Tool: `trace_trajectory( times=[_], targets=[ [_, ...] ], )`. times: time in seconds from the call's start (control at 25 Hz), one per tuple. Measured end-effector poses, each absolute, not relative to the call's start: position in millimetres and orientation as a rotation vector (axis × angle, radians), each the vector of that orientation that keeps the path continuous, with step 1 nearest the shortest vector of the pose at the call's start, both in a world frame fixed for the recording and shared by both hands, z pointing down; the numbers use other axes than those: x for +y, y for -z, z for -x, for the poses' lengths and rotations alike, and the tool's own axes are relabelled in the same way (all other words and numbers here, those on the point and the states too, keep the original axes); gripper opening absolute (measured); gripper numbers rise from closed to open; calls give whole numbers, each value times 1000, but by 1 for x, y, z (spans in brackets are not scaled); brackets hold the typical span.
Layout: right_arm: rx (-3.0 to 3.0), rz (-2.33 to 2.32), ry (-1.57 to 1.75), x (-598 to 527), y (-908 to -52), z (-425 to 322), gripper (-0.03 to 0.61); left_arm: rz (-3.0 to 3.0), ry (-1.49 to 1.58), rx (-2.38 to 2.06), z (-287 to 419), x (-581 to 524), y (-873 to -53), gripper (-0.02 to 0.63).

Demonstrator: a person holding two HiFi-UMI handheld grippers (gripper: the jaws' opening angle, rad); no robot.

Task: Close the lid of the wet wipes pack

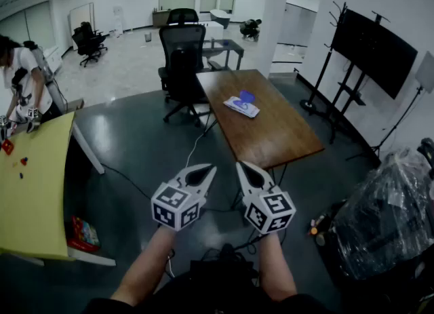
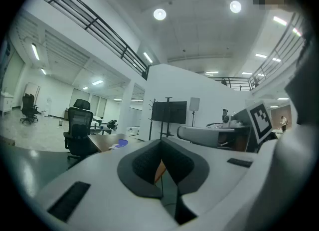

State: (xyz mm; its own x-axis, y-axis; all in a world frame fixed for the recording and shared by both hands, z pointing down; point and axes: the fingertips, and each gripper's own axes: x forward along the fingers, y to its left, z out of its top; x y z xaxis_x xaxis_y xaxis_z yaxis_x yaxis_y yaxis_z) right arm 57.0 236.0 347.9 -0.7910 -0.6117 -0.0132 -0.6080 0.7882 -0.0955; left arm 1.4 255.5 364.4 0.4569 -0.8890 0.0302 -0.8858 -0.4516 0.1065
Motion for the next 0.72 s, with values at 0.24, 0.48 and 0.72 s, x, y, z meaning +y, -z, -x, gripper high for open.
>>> trace_trajectory(
  times=[0.24,0.48,0.72],
  targets=[
    [2898,1003,159,231,-349,-58,9,-2593,48,-1583,0,252,-365,-3],
    [2906,1020,164,230,-353,-56,9,-2590,43,-1580,2,251,-366,-3],
    [2913,1028,155,227,-355,-50,9,-2588,20,-1571,7,246,-370,-3]
  ],
)
